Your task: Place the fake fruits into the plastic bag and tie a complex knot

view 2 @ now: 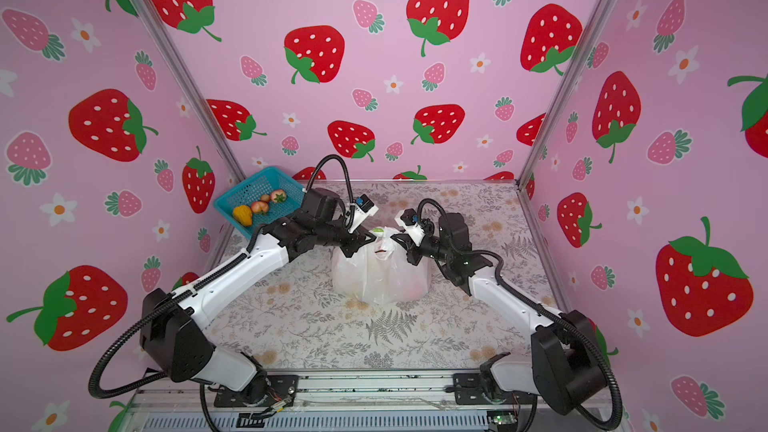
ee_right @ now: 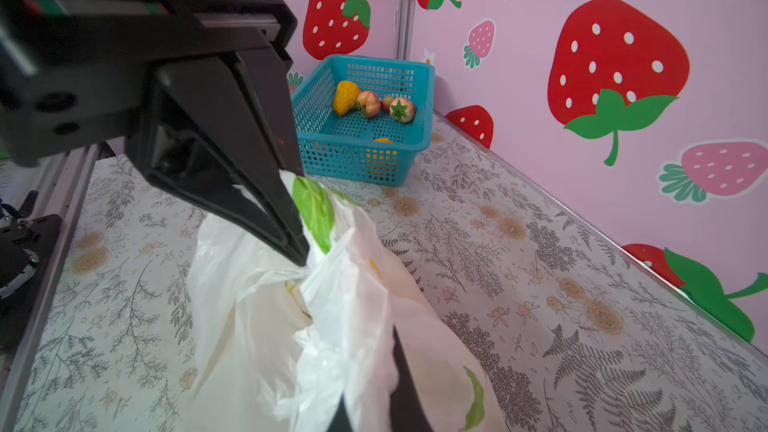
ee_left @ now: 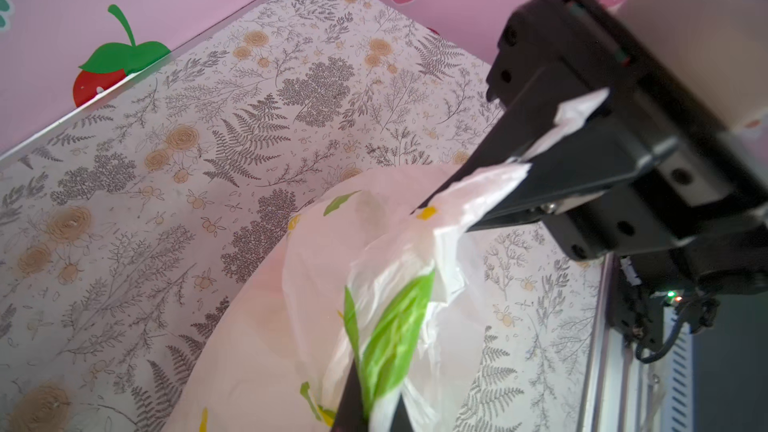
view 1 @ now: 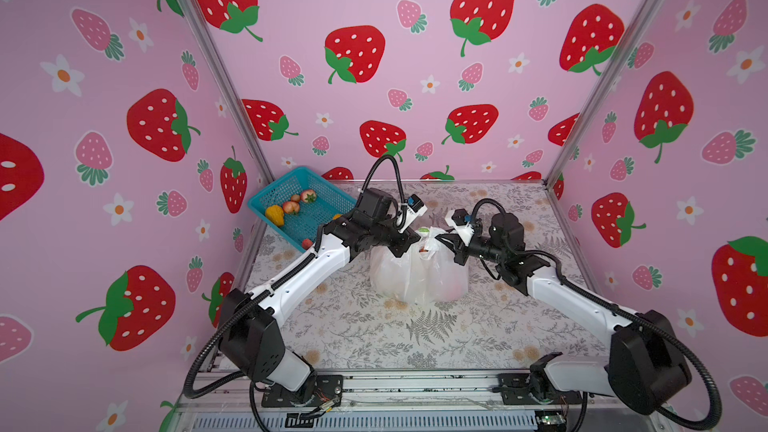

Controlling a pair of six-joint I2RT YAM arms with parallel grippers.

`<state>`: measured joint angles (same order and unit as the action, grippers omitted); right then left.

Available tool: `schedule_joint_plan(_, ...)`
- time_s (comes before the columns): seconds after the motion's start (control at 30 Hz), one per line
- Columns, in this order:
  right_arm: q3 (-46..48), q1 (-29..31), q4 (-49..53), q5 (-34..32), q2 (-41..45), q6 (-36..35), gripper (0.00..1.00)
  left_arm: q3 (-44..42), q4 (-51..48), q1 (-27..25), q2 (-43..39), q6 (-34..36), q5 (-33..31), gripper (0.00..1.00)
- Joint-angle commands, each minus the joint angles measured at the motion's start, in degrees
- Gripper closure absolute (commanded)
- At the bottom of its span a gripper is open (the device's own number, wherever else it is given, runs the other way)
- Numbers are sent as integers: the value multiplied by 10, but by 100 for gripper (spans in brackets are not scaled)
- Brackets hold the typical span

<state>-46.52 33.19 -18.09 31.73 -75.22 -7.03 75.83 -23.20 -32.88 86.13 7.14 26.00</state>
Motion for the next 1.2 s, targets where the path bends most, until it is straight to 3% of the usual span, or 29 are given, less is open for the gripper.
schedule_joint_plan(0.0,9,20,-17,-79,4,-6,100,-15,76,2,-33,-112,25,100)
schedule_joint_plan(0.27,35,74,-154,-229,-23,118,100,-85,179,-16,-62,-259,26,100)
schedule_joint_plan(0.4,43,95,-206,-292,-44,178,100,-107,209,-29,-69,-303,-2,100)
schedule_joint_plan(0.63,75,103,-340,-334,-65,296,100,-166,304,-46,-66,-367,-28,99)
schedule_joint_plan(0.73,73,97,-382,-307,-78,321,100,-188,353,-63,-68,-379,-45,95)
schedule_joint_plan(0.93,69,44,-460,-150,-103,373,100,-208,405,-80,-62,-378,-46,77)
schedule_joint_plan(1.17,82,-1,-568,26,-139,409,100,-227,423,-75,-53,-369,12,59)
